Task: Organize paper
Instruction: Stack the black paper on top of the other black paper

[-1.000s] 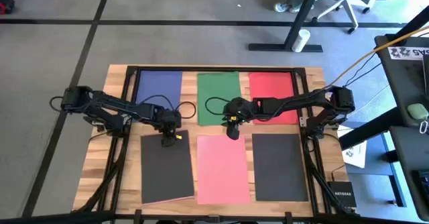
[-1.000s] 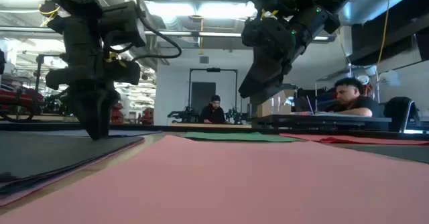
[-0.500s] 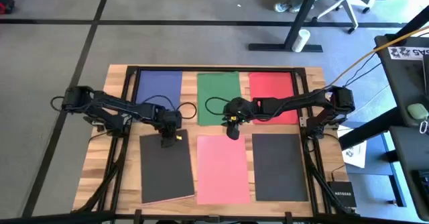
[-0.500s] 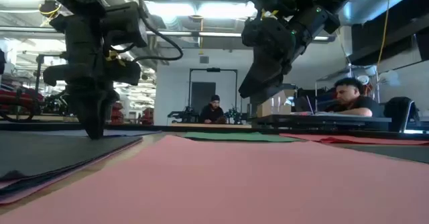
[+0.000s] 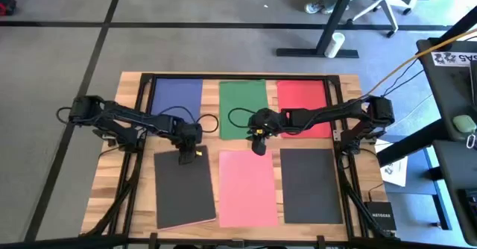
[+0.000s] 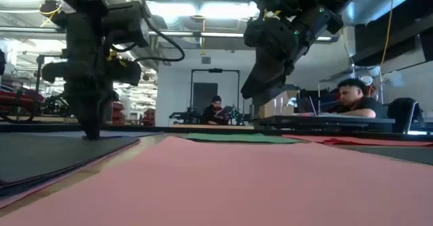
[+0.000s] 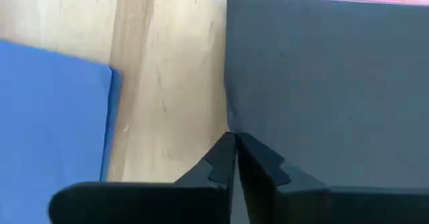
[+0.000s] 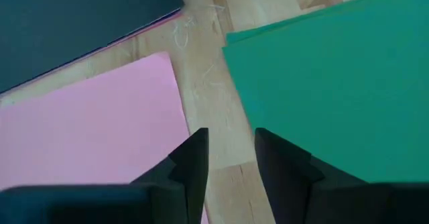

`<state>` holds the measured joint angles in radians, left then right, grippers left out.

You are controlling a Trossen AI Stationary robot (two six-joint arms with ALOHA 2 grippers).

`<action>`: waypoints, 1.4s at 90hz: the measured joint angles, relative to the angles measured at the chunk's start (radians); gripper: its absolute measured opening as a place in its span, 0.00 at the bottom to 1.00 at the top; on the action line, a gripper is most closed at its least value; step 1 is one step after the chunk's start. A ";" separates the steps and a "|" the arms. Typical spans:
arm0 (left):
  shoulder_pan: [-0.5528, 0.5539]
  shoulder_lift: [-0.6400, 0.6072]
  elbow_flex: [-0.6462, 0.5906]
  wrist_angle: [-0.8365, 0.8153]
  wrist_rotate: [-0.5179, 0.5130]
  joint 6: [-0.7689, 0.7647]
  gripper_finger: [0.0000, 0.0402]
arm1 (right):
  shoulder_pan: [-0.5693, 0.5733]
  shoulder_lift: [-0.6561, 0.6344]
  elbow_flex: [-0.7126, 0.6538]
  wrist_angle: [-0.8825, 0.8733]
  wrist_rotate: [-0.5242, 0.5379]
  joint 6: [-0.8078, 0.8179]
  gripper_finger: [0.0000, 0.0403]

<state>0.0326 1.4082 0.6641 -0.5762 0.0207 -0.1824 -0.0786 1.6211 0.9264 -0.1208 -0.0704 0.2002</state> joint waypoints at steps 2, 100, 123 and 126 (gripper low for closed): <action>0.000 0.000 0.008 0.000 0.000 0.002 0.00 | 0.000 0.000 0.000 0.000 0.000 0.000 0.28; 0.036 -0.001 0.059 -0.016 0.008 0.083 0.29 | 0.001 0.000 0.000 0.068 -0.070 0.054 0.28; 0.033 -0.001 0.036 0.044 0.009 0.085 0.38 | 0.001 0.000 0.000 0.068 -0.069 0.053 0.28; 0.033 -0.001 0.031 0.051 0.009 0.085 0.38 | 0.001 0.000 0.000 0.068 -0.069 0.053 0.28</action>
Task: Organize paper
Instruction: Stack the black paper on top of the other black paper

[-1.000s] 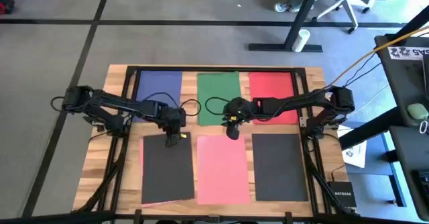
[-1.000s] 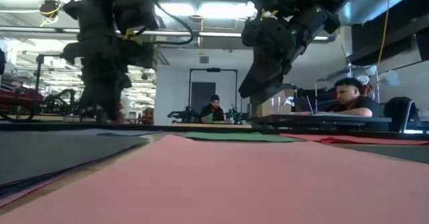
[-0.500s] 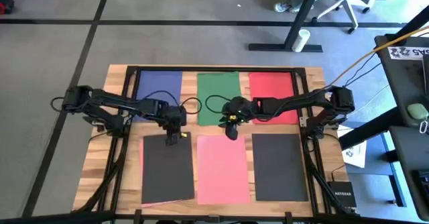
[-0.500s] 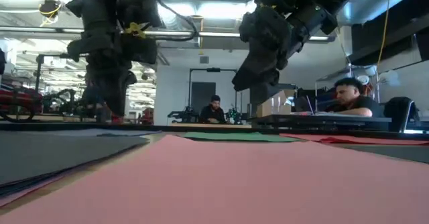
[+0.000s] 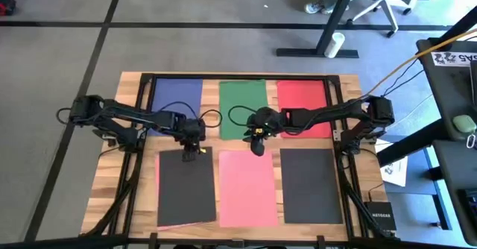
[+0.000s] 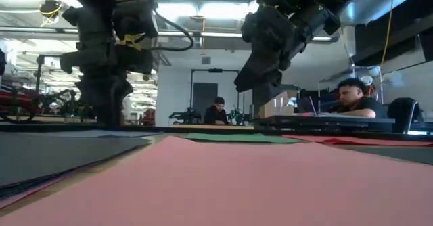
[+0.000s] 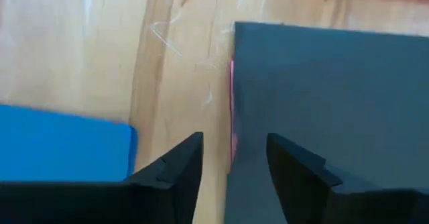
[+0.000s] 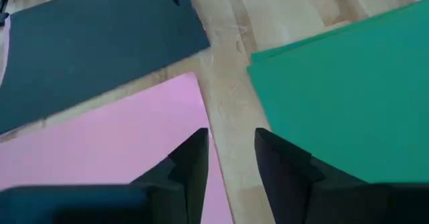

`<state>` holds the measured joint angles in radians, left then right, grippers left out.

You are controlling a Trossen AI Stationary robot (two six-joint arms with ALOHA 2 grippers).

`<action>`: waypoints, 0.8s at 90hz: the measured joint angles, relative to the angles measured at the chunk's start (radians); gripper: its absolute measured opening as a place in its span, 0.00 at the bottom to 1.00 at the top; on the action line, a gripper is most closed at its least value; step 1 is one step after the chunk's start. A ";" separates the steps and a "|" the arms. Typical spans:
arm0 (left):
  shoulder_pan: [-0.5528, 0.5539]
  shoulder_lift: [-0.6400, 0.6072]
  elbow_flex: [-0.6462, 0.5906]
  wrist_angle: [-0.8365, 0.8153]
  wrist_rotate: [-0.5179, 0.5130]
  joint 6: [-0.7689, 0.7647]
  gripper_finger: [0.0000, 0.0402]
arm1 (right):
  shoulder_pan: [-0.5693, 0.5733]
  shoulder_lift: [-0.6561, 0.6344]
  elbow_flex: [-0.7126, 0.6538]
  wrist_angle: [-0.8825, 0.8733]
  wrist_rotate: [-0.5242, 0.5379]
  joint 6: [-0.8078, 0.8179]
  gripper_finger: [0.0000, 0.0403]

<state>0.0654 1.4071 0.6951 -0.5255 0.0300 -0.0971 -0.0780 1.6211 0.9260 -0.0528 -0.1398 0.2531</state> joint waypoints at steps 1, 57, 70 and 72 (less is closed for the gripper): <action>0.000 0.000 -0.001 0.000 0.000 0.000 0.38 | 0.000 0.000 0.000 0.000 0.000 0.000 0.28; -0.012 0.037 -0.018 -0.002 0.009 0.021 0.37 | -0.001 0.000 0.000 0.000 0.020 -0.016 0.28; -0.013 0.059 -0.018 0.003 0.011 0.022 0.37 | -0.001 0.000 0.000 0.000 0.021 -0.020 0.28; -0.013 0.060 -0.017 0.005 0.011 0.022 0.36 | -0.001 0.000 0.000 0.000 0.021 -0.021 0.28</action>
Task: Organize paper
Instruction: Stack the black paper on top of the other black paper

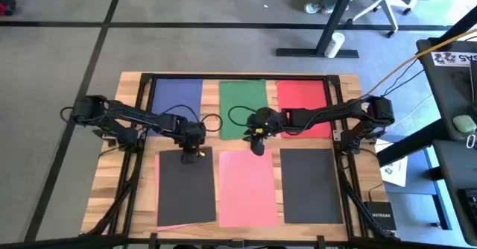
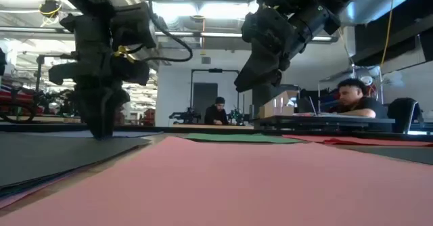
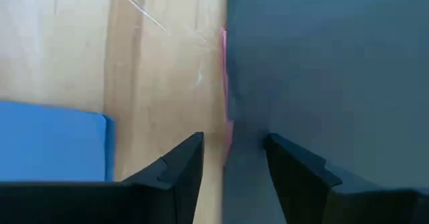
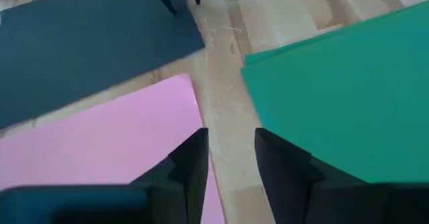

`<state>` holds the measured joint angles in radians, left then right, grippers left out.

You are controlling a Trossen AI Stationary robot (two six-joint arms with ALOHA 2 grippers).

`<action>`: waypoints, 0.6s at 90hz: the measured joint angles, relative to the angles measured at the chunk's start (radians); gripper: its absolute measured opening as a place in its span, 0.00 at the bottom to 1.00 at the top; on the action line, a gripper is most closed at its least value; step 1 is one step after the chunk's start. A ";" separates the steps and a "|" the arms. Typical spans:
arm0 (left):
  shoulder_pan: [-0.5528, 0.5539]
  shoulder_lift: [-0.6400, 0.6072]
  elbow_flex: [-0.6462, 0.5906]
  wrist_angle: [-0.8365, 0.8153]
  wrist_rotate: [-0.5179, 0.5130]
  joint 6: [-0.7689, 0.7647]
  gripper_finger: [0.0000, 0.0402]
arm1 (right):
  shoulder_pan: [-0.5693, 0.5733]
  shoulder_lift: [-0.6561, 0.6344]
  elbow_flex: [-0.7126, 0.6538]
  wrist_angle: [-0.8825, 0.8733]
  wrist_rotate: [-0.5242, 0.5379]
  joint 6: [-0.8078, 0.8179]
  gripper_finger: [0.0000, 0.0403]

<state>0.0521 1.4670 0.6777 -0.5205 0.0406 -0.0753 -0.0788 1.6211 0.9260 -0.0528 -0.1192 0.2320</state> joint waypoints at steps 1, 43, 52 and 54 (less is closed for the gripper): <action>0.000 0.001 0.000 0.002 0.000 0.000 0.36 | 0.000 0.000 0.000 0.000 0.000 0.000 0.28; 0.002 0.006 0.002 0.008 0.001 -0.021 0.04 | 0.000 0.000 0.000 0.000 0.000 -0.001 0.28; 0.002 0.007 0.006 0.004 0.002 -0.020 0.01 | 0.000 0.000 0.000 0.000 0.000 -0.001 0.28; 0.002 0.008 0.008 0.001 0.002 -0.019 0.01 | 0.000 0.000 0.000 0.000 0.000 -0.001 0.28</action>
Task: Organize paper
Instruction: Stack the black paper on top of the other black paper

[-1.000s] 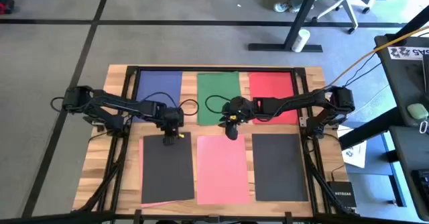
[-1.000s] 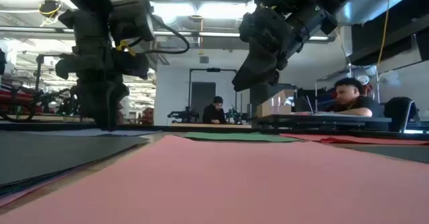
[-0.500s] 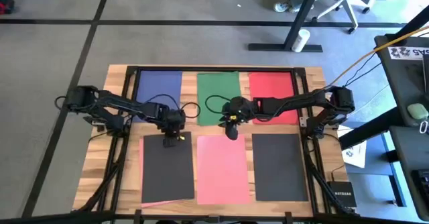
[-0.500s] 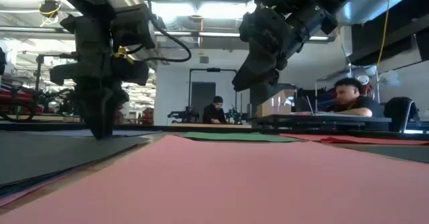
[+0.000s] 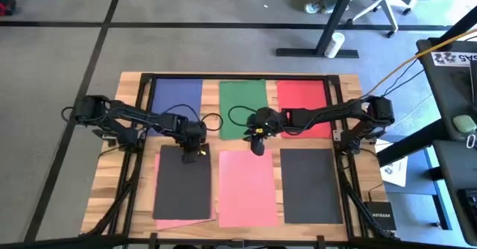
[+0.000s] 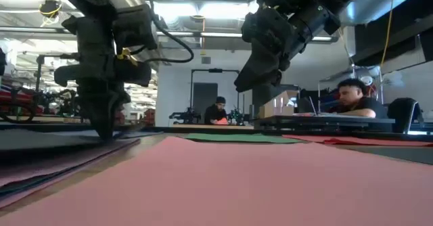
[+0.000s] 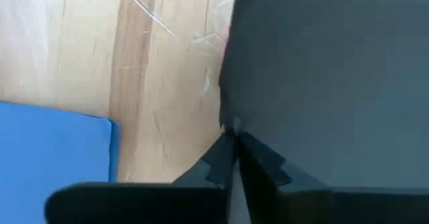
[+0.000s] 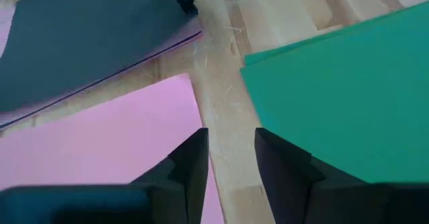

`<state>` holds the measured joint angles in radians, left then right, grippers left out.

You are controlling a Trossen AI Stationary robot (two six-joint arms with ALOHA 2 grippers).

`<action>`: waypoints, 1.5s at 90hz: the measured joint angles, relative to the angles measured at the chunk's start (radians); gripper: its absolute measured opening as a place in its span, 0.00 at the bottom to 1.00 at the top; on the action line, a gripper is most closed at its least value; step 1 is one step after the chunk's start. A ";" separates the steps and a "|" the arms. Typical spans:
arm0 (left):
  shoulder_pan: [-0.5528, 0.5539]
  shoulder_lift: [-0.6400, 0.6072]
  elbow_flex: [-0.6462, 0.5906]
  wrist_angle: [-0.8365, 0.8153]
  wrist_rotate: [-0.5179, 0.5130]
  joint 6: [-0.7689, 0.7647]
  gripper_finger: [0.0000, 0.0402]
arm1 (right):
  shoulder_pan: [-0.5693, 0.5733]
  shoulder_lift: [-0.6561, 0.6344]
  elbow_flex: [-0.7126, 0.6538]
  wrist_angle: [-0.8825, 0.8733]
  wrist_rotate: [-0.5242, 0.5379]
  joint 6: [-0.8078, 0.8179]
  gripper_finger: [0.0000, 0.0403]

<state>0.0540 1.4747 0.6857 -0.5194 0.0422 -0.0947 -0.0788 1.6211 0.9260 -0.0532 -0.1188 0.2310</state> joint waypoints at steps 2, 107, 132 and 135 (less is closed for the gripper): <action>0.000 0.000 0.003 -0.004 0.000 0.000 0.01 | 0.000 0.000 0.000 0.000 0.000 0.000 0.28; 0.150 0.001 0.316 -0.119 -0.035 -0.059 0.01 | 0.050 0.021 0.001 0.268 0.079 0.246 0.28; 0.164 -0.007 0.326 -0.063 -0.026 -0.055 0.01 | 0.046 0.165 0.037 0.344 0.066 0.296 0.28; 0.164 -0.007 0.327 -0.066 -0.025 -0.056 0.01 | 0.046 0.173 0.046 0.348 0.065 0.297 0.28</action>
<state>0.2176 1.4677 1.0122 -0.5854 0.0174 -0.1505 -0.0330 1.7940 0.9716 0.2952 -0.0533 0.5278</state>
